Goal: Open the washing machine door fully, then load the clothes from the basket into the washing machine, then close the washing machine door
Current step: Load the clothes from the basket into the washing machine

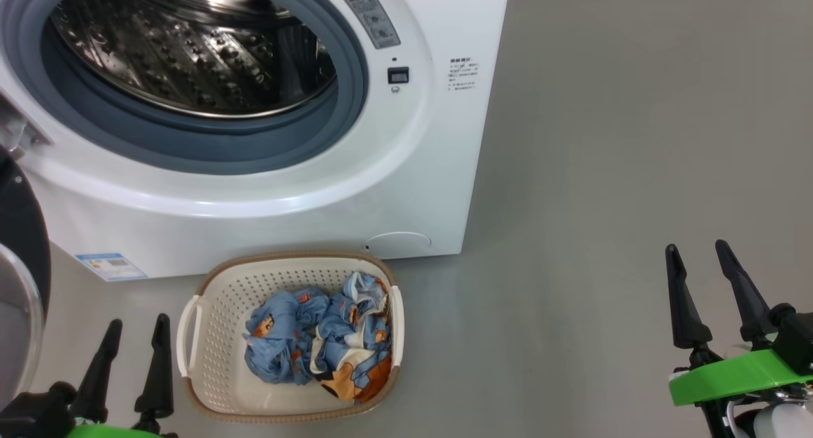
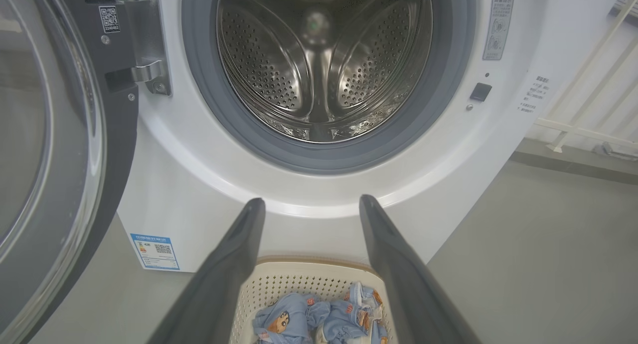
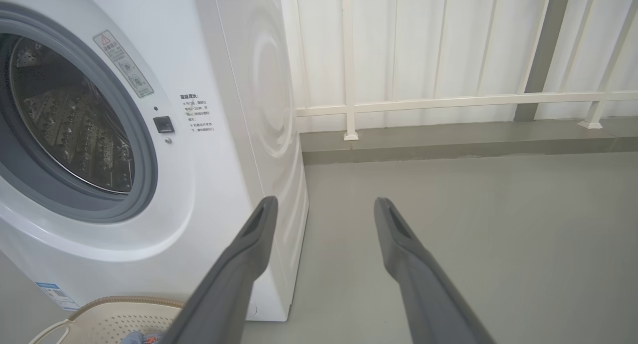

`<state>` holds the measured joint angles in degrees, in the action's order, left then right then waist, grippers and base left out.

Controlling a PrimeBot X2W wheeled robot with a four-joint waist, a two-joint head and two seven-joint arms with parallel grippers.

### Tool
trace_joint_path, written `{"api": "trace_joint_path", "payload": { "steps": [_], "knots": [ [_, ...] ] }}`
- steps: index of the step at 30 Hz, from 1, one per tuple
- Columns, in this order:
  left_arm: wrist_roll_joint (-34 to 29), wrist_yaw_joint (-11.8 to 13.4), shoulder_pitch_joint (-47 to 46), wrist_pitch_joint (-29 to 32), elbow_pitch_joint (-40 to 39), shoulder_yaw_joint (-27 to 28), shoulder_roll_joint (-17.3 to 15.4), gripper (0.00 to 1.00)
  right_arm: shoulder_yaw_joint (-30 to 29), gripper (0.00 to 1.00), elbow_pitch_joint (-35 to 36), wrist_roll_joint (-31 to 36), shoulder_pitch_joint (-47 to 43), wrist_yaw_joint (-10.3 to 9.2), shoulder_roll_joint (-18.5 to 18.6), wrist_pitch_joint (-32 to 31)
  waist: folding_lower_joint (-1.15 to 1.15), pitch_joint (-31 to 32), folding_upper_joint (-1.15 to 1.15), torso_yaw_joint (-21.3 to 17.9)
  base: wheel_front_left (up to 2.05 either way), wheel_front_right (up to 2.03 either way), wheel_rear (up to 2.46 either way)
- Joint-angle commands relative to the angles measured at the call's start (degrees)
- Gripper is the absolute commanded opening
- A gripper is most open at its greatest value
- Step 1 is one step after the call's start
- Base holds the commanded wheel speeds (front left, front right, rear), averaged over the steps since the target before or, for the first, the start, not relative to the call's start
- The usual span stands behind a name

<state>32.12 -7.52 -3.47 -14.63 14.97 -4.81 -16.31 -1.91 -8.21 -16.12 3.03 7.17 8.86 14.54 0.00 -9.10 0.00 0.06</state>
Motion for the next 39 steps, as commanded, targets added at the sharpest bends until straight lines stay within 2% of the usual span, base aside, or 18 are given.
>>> {"api": "trace_joint_path", "payload": {
  "steps": [1,12,20,39],
  "knots": [
    [-1.2,0.0,-2.8,-0.4,0.0,1.9,-1.4,1.00,1.5,1.00,1.7,0.6,2.0,0.32,0.4,0.5,0.00,-0.9,0.00,-0.2,0.00,0.00,0.00],
    [-0.6,0.0,-7.9,-0.4,7.7,-1.2,-1.3,1.00,1.8,1.00,2.8,1.6,5.1,0.32,-1.2,0.5,0.00,-7.4,0.00,-0.8,0.00,0.00,0.00],
    [3.5,0.0,-14.0,-0.4,15.2,-5.2,-2.3,1.00,2.2,1.00,3.4,2.8,8.6,0.32,-3.2,0.5,0.00,-14.5,0.00,-1.4,0.00,0.00,0.00],
    [15.8,0.0,-30.6,-0.4,32.9,-22.8,-6.5,1.00,3.6,1.00,5.5,5.4,16.7,0.32,-5.4,0.5,0.00,-29.3,0.00,-2.2,0.00,0.00,0.00]
  ]
}}
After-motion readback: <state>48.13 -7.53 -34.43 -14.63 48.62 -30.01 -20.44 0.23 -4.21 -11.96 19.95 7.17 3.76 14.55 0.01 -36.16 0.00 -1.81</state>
